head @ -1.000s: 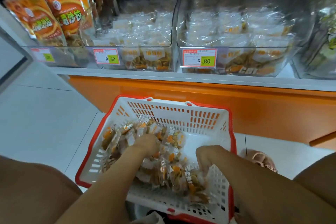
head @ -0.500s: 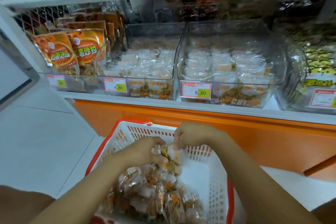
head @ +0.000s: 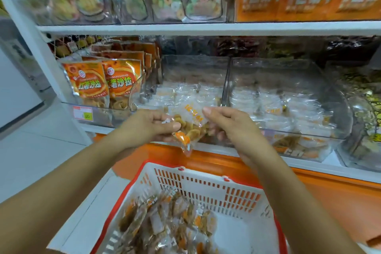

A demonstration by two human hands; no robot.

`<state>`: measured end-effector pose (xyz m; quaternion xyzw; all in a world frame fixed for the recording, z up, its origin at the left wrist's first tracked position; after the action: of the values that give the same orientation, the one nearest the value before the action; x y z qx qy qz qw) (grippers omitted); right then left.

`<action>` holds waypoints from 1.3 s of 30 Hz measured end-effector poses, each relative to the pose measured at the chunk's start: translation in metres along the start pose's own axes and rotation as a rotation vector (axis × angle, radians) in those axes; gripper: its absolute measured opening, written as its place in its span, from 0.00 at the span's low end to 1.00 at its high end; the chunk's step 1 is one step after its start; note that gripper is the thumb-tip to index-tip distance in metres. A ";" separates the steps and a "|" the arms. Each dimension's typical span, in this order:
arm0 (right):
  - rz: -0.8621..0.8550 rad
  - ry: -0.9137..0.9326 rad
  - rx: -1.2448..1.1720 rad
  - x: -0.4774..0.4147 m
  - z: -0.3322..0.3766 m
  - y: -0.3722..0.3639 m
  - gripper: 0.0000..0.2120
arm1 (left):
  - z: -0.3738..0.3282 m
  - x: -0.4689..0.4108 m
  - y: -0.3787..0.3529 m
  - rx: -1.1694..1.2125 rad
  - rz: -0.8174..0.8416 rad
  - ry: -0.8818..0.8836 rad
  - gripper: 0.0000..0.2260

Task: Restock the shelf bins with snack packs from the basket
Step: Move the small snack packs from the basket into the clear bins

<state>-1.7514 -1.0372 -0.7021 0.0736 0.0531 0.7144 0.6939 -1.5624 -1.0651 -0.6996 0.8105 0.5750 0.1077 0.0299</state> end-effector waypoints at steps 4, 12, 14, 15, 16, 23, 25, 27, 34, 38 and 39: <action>0.047 -0.031 -0.044 -0.021 0.007 -0.031 0.09 | -0.012 -0.020 0.028 0.090 -0.102 -0.030 0.10; -0.039 0.008 -0.046 -0.116 0.030 -0.058 0.07 | -0.027 -0.059 0.103 -0.004 -0.388 -0.145 0.07; -0.137 -0.002 -0.013 -0.154 0.029 -0.054 0.08 | -0.032 -0.064 0.130 -0.214 -0.536 -0.210 0.08; -0.190 -0.027 0.032 -0.175 0.026 -0.052 0.09 | -0.034 -0.066 0.140 -0.355 -0.592 -0.227 0.09; -0.225 -0.067 0.092 -0.196 0.021 -0.050 0.10 | -0.033 -0.069 0.146 -0.489 -0.620 -0.230 0.10; -0.339 -0.132 0.282 -0.306 -0.002 -0.058 0.20 | -0.008 -0.090 0.141 -0.782 -0.419 -0.239 0.20; -0.394 -0.139 0.245 -0.321 -0.004 -0.061 0.24 | -0.007 -0.093 0.142 -0.786 -0.395 -0.251 0.24; -0.474 -0.122 0.281 -0.332 -0.002 -0.059 0.28 | -0.006 -0.096 0.144 -0.788 -0.381 -0.258 0.23; -0.661 -0.066 0.594 -0.332 0.006 -0.057 0.15 | 0.001 -0.098 0.146 -0.815 -0.347 -0.327 0.22; -0.591 -0.071 0.736 -0.326 0.016 -0.066 0.09 | 0.007 -0.095 0.148 -0.759 -0.312 -0.353 0.20; -0.557 -0.078 0.777 -0.322 0.020 -0.069 0.10 | 0.009 -0.090 0.147 -0.737 -0.295 -0.364 0.17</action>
<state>-1.6718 -1.3578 -0.7043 0.3373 0.3077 0.4253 0.7814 -1.4533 -1.1986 -0.6961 0.6606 0.5932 0.1556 0.4330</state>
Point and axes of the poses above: each hand's wrist, its own x-axis away from the middle knuckle, its own y-axis out of the back of the hand, z = x × y, the point moved 6 cm from there along -x, towards the middle knuckle, and after that the axes turned 5 degrees about x, right-handed, at the moved point
